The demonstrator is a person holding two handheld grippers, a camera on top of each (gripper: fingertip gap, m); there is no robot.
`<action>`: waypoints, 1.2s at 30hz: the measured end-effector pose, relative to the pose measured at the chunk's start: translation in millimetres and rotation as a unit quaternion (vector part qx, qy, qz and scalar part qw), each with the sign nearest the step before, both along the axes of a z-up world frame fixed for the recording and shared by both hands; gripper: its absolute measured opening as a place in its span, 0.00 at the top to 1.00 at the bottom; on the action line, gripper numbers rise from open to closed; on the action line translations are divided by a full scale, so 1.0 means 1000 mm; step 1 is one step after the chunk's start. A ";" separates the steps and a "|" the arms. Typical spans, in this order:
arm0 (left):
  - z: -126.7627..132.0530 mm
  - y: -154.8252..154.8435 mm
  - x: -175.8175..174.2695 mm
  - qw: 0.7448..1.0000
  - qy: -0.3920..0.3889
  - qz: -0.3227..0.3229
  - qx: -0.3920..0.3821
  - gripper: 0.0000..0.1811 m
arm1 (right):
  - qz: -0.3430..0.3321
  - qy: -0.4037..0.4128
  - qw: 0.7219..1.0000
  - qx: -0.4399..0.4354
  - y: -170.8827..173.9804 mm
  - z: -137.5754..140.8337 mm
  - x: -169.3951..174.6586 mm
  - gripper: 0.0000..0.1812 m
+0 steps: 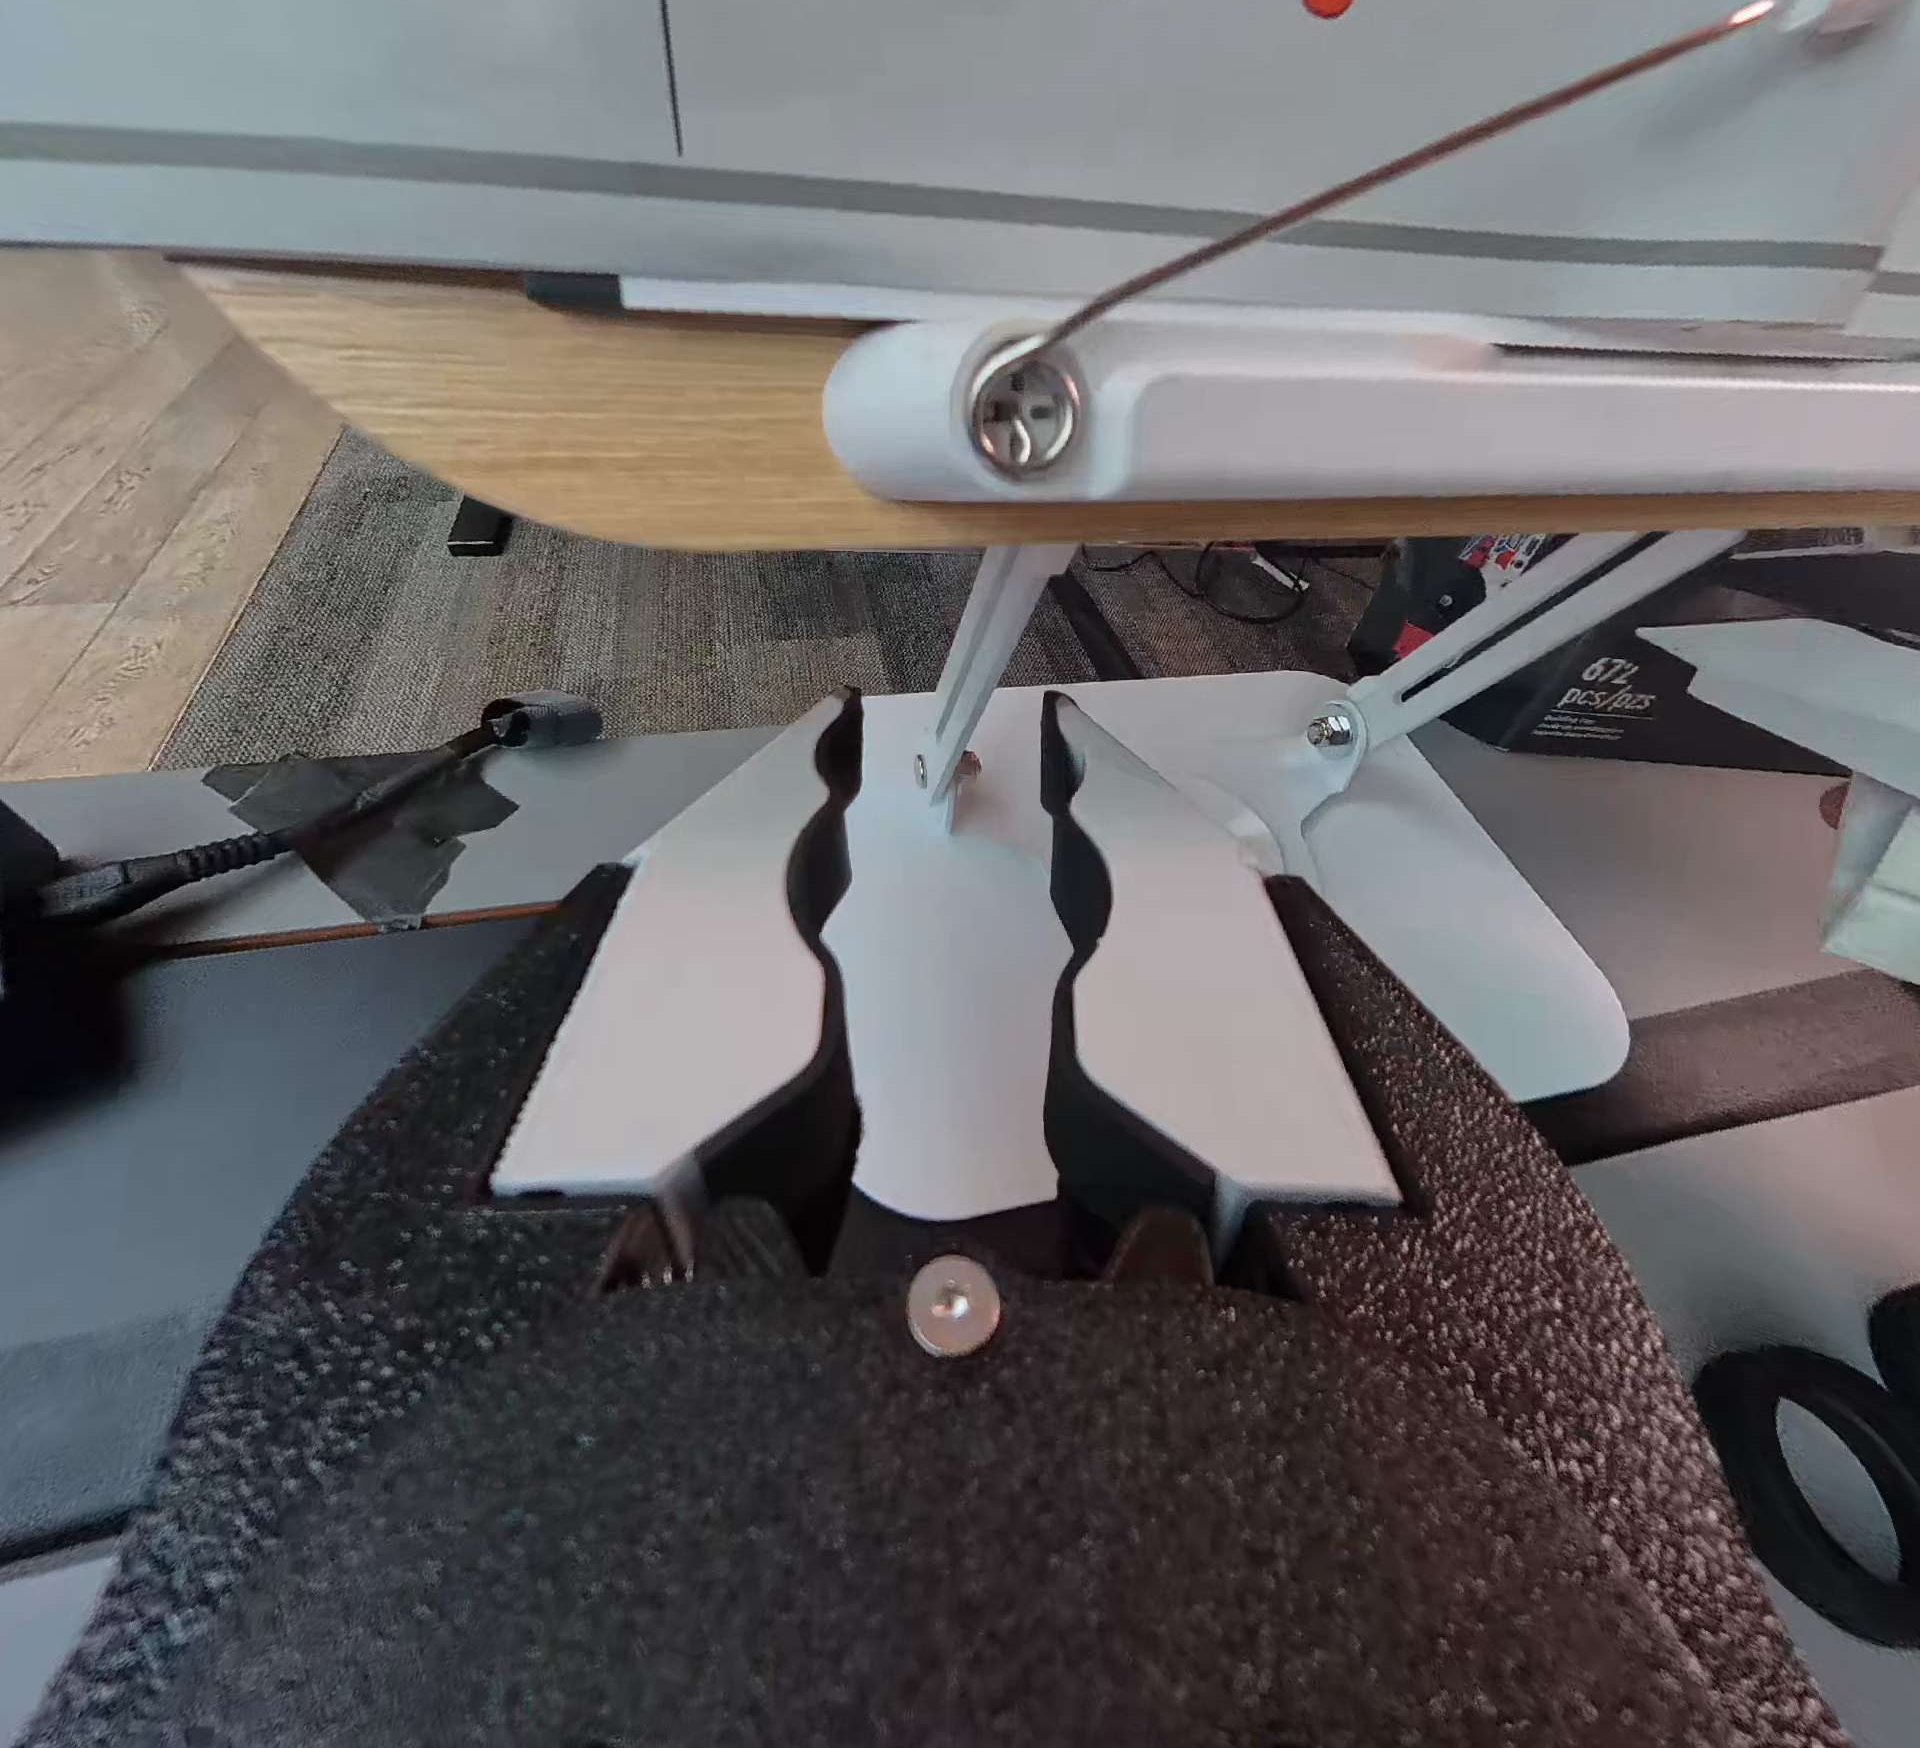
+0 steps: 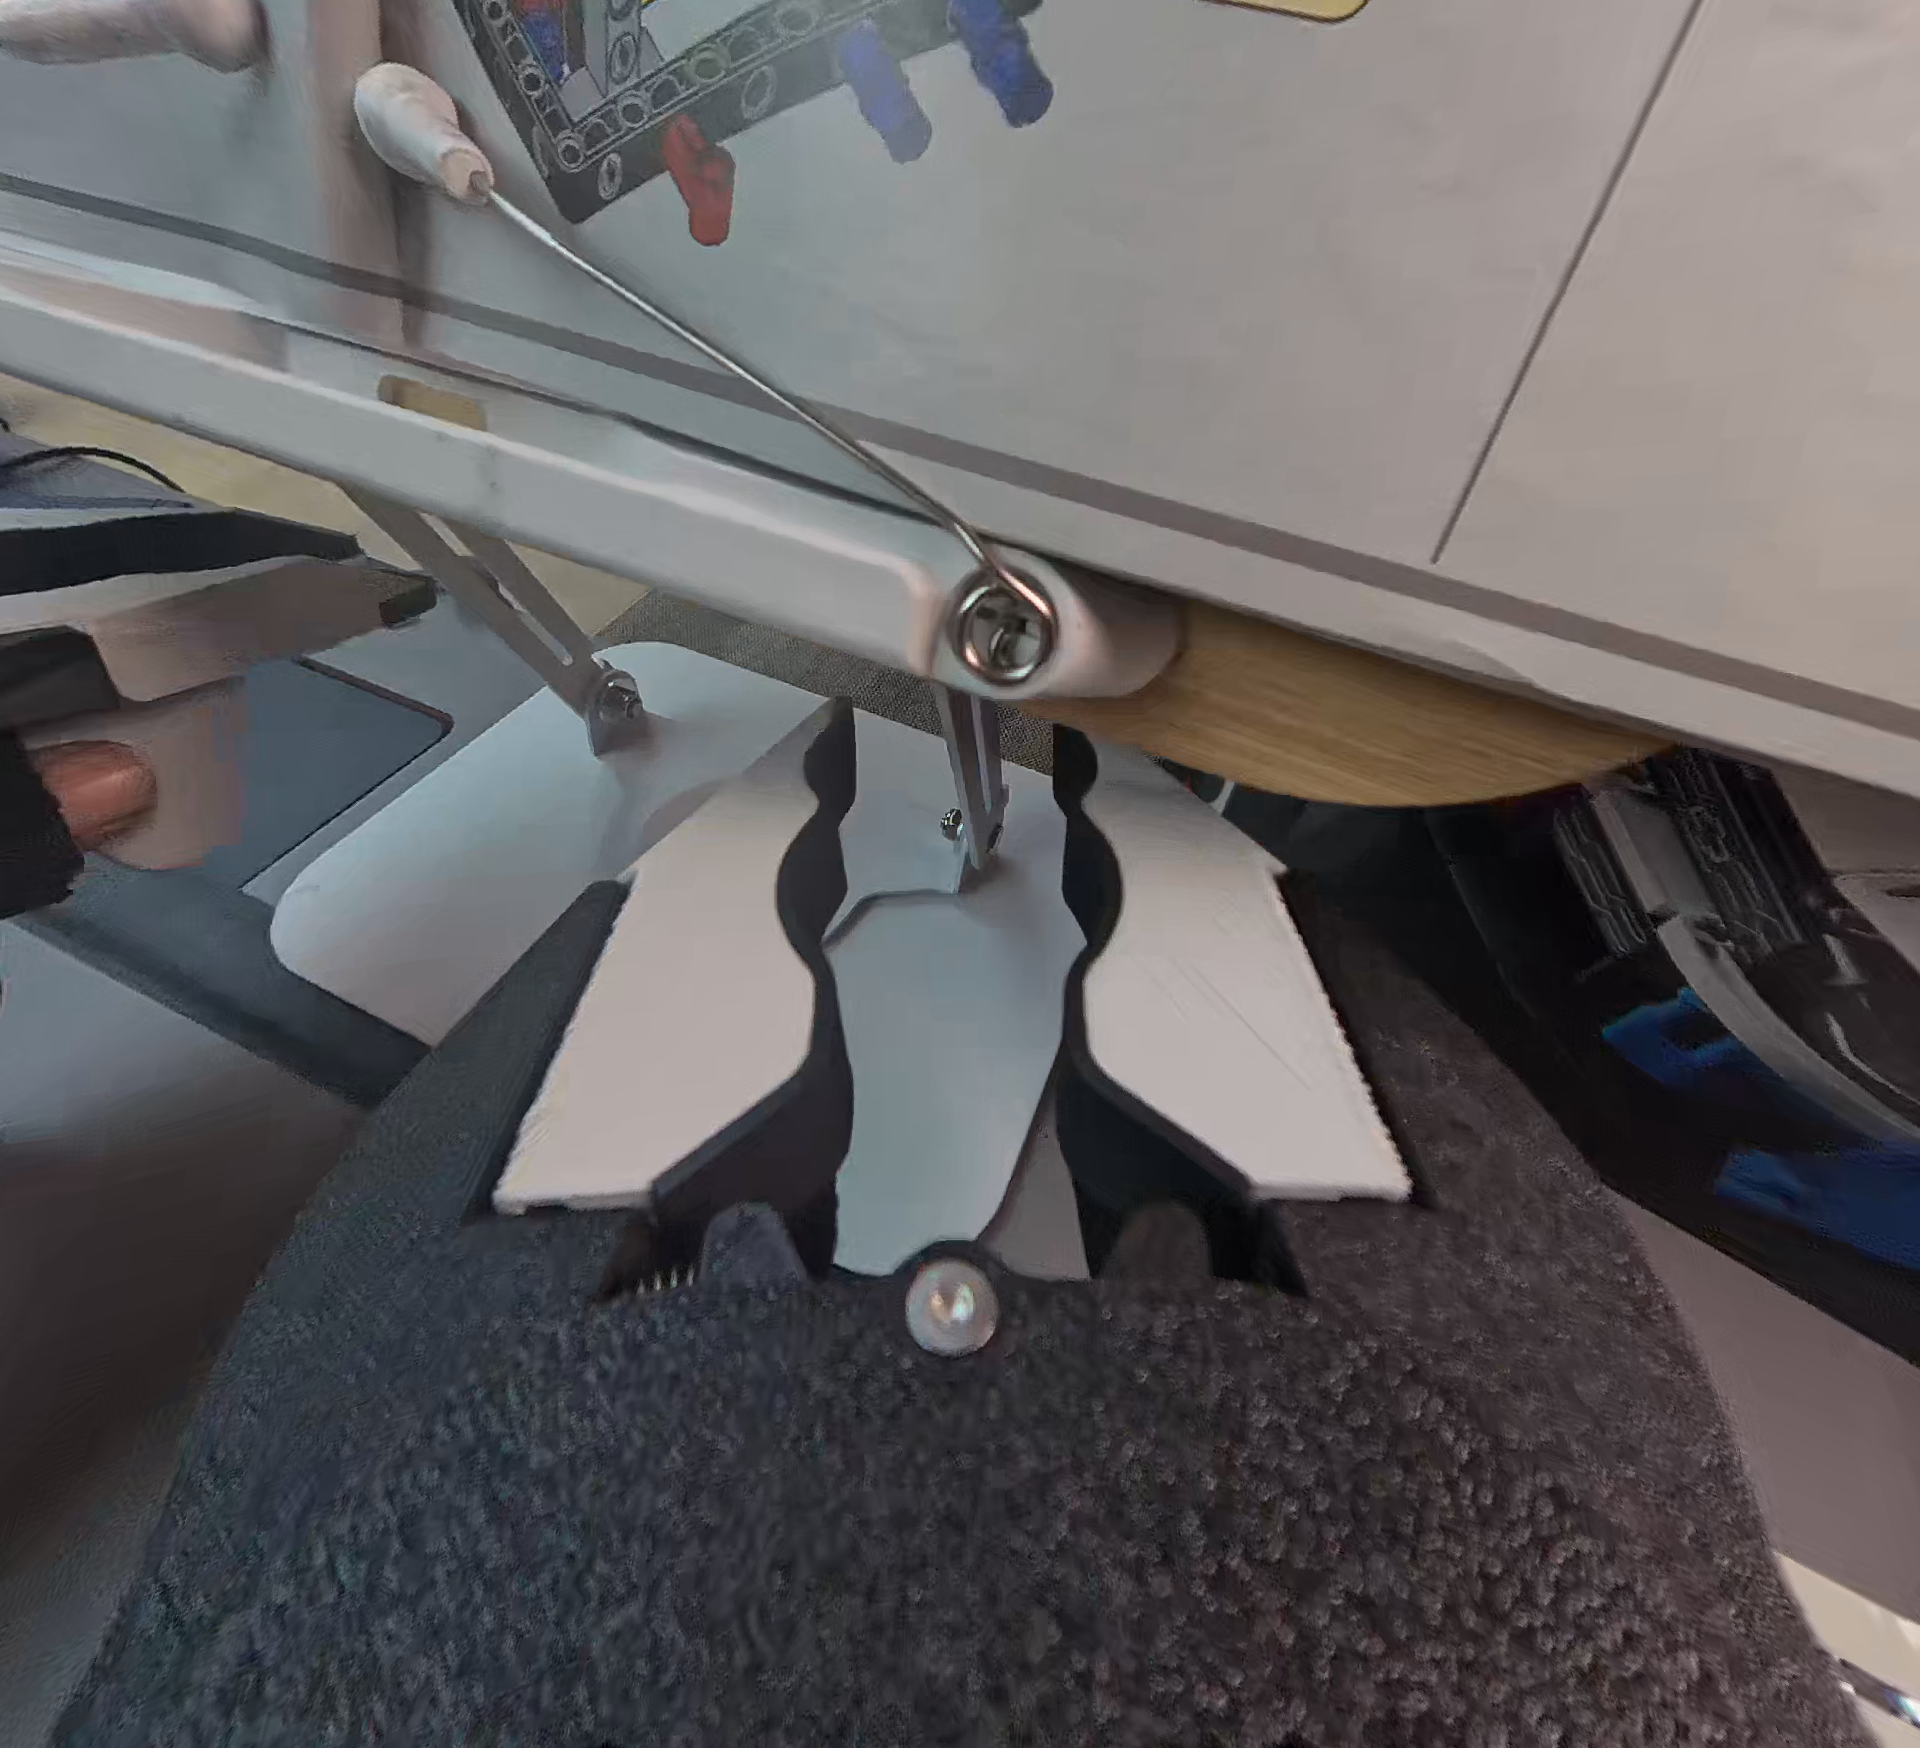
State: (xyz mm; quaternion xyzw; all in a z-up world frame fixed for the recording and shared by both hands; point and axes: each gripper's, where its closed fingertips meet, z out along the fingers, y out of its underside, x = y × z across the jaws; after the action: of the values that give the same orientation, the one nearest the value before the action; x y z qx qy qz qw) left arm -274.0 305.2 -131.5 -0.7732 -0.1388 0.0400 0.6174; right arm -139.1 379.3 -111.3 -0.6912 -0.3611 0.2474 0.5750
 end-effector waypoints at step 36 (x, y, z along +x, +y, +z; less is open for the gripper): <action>-0.067 -0.063 0.094 0.956 0.049 -0.213 -0.194 0.84 | 0.119 -0.043 0.991 -0.048 -0.129 0.009 0.094 0.87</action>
State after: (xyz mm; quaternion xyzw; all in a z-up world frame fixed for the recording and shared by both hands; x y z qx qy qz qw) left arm -180.4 242.4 -198.0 -0.8868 0.0699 -0.0289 0.4560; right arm -45.3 250.1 -102.7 -0.6805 -0.4527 0.3009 0.4914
